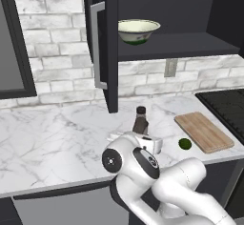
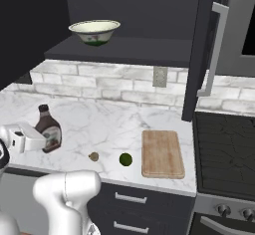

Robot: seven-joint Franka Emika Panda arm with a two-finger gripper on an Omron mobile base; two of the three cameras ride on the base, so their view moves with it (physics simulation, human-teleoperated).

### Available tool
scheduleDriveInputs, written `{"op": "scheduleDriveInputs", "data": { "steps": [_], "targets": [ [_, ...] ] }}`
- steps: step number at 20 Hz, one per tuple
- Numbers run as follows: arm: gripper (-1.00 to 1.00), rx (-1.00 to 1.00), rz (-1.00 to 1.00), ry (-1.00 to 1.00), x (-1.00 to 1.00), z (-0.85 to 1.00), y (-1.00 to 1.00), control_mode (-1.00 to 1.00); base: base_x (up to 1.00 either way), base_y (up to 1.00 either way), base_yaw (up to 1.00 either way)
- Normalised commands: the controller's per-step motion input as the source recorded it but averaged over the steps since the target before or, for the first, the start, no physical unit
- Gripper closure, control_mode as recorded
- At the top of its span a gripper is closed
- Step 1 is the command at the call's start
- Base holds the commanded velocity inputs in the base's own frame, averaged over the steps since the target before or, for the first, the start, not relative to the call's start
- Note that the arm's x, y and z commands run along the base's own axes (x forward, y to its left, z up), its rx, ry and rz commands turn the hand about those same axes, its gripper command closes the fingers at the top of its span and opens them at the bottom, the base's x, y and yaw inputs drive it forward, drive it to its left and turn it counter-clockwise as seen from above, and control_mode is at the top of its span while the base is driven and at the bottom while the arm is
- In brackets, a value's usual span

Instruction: Open the cabinet. Place the bowl and condiment on the counter. Then place the lime and garlic on the cutting board.

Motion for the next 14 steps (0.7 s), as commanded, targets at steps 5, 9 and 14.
{"op": "scheduleDriveInputs", "data": {
  "steps": [5, 9, 14],
  "targets": [
    [1.0, 0.0, 0.11, -0.1, 0.0, -0.1, 0.08, -1.0, 0.0, 0.0, 0.0],
    [1.0, 0.0, 0.04, -0.04, 0.0, 0.0, 0.3, -1.0, 0.0, 0.0, 0.0],
    [1.0, 0.0, 0.01, -0.02, 0.0, 0.0, 0.41, -1.0, 0.0, 0.0, 0.0]
  ]
}}
